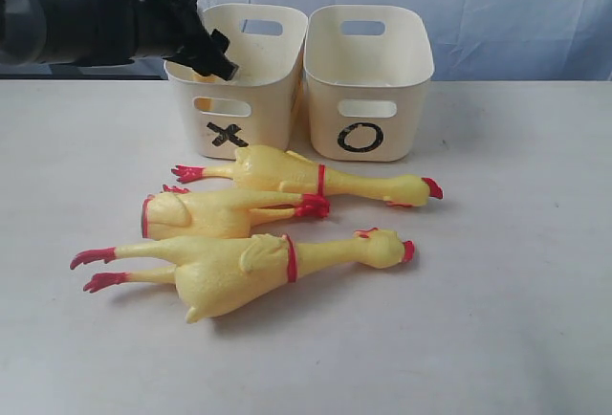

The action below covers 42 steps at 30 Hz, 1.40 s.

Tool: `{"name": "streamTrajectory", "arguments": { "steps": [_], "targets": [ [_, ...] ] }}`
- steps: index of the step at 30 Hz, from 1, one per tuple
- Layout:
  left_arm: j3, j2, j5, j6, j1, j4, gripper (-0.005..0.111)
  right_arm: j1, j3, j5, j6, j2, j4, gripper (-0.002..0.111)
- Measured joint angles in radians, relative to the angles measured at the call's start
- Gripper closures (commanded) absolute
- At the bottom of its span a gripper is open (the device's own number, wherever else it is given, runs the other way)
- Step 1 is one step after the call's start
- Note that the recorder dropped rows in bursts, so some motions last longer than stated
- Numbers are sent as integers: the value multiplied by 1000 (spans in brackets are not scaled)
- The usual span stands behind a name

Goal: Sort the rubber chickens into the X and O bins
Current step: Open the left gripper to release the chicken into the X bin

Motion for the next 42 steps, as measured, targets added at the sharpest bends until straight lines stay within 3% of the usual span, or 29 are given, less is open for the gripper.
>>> {"name": "streamTrajectory", "arguments": {
  "steps": [5,19,25,28,31,34,36,42],
  "targets": [
    [-42,-4,12,0,0,2,40,0,0,0,0,0,0,109],
    [-172,-46,207,0,0,-41,40,0,0,0,0,0,0,109],
    [-173,-50,199,-77,0,-41,40,0,0,0,0,0,0,109],
    [-173,-50,155,-137,0,-41,55,0,0,0,0,0,0,109],
    [-169,-50,85,-168,0,-41,85,0,0,0,0,0,0,109],
    [-132,-59,38,-177,0,-41,100,0,0,0,0,0,0,109],
    [-115,-63,24,-179,0,-41,107,0,0,0,0,0,0,109],
    [-29,-106,49,-174,0,-41,107,0,0,0,0,0,0,109]
  ]
}}
